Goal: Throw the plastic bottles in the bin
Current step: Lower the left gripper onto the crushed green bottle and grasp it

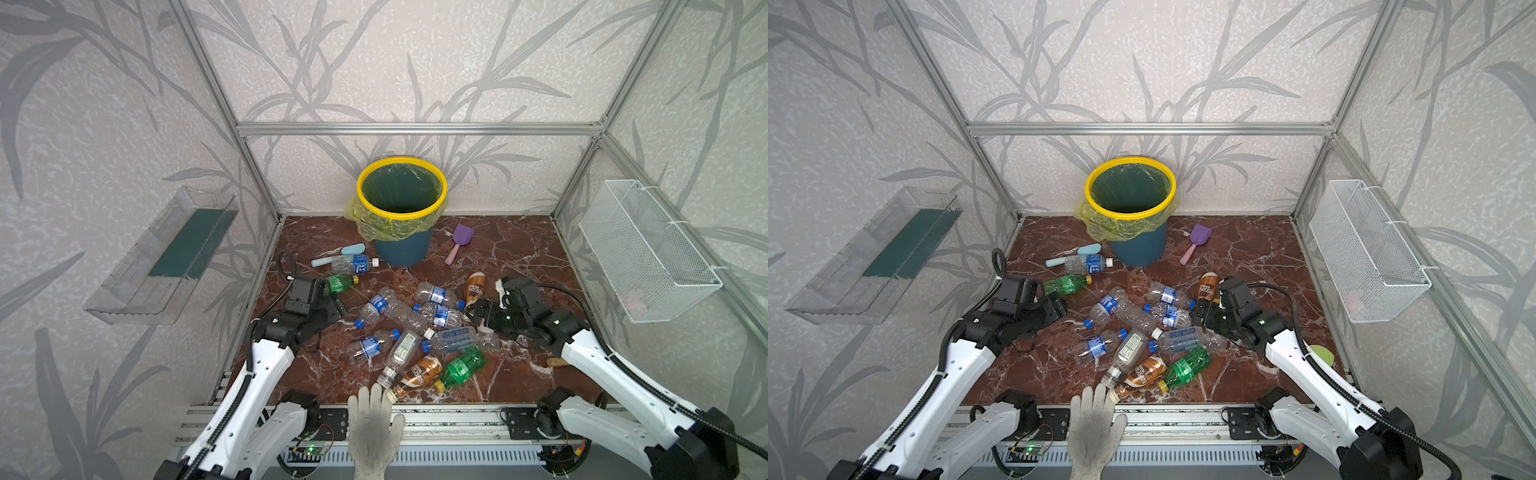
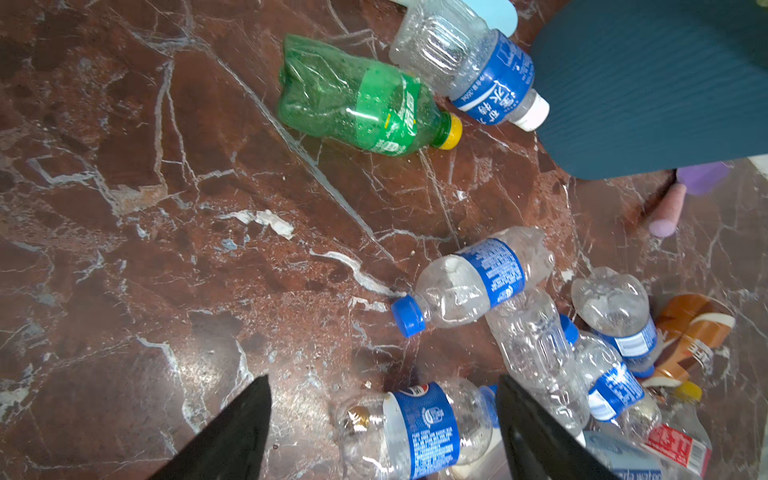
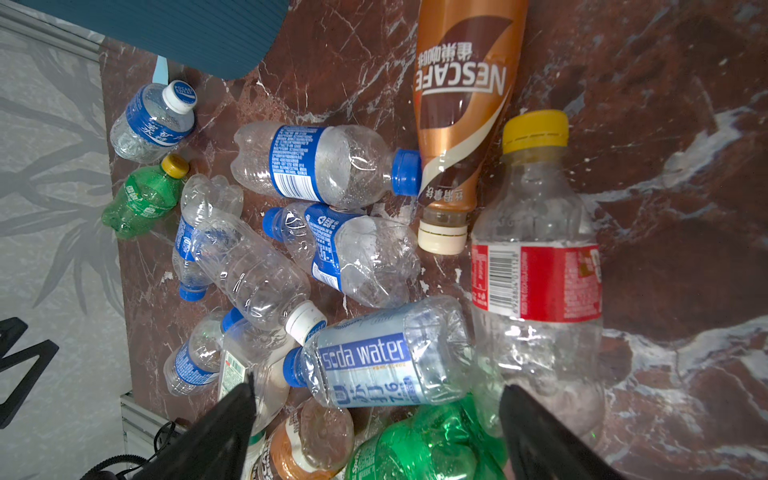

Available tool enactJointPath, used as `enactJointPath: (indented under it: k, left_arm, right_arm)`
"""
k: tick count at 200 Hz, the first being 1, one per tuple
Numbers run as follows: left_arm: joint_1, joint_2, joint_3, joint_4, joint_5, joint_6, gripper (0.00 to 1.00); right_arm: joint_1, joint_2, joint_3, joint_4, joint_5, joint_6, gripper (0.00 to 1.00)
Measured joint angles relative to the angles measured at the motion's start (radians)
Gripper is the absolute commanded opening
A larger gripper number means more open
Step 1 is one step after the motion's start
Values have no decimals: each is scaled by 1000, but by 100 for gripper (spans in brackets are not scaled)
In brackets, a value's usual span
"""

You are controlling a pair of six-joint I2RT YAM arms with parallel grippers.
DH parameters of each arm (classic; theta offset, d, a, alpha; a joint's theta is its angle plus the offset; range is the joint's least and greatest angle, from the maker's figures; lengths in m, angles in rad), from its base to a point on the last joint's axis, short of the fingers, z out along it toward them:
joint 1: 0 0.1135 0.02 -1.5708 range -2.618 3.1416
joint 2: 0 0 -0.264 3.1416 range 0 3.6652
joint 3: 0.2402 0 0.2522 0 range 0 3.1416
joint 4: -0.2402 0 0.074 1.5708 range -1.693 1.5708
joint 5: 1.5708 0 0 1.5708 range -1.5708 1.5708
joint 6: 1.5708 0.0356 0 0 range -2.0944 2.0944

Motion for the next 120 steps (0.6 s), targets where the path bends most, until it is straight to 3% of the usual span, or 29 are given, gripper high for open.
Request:
enactJointPath:
  k: [25,72,120]
  left_arm:
    - [31,56,32,29,-24,-105,85]
    - [108,140,47,102,-31,-442,84]
    - [118,272,86,187,-53,-722,92]
  right_arm:
    - [1,-2,-6,9,5,6,92]
    - [3,-18,-17,14,8,7,92]
    - [3,-18,-18,13,13,7,92]
